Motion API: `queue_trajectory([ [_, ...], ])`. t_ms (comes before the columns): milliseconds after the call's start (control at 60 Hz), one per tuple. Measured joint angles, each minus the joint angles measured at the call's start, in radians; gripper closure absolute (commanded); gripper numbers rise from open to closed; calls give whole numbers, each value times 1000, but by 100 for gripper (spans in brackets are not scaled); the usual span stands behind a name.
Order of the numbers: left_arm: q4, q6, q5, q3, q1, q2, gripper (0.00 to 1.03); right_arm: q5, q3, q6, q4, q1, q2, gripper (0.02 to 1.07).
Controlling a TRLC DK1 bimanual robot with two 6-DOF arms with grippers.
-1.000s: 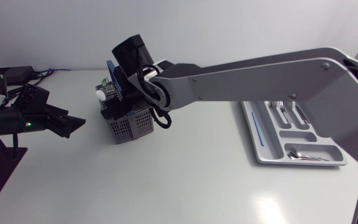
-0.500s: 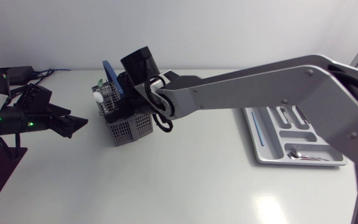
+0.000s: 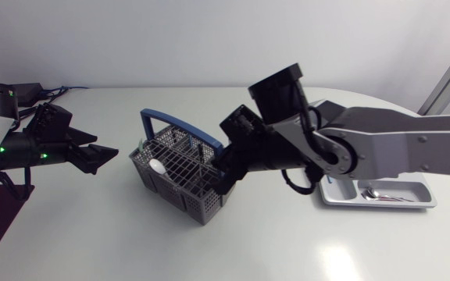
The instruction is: Unload the cutlery basket into the drawer organizer.
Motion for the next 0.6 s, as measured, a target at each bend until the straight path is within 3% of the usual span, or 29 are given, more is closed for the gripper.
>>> queue_trajectory([
  [67,-4,-1,0,0,-12,-6,12,-4,-16,-15,-5,-24,-18,82],
  [100,-8,-1,0,0,-19,-8,12,-6,-19,-15,-5,-31,-22,69],
  [183,-18,-8,0,0,-32,-8,12,-2,-24,-32,-16,-32,-41,19],
  [217,-23,-11,0,0,-32,-8,12,-2,-24,-34,-26,-30,-60,13],
  [433,-26,-11,0,60,-25,102,12,-2,-24,-34,-93,-21,-292,17],
  [550,18,-11,0,101,-19,203,18,-2,-77,-34,-93,-50,-385,52],
  [600,35,-11,0,116,-21,240,27,-2,-114,-35,-93,-68,-405,69],
])
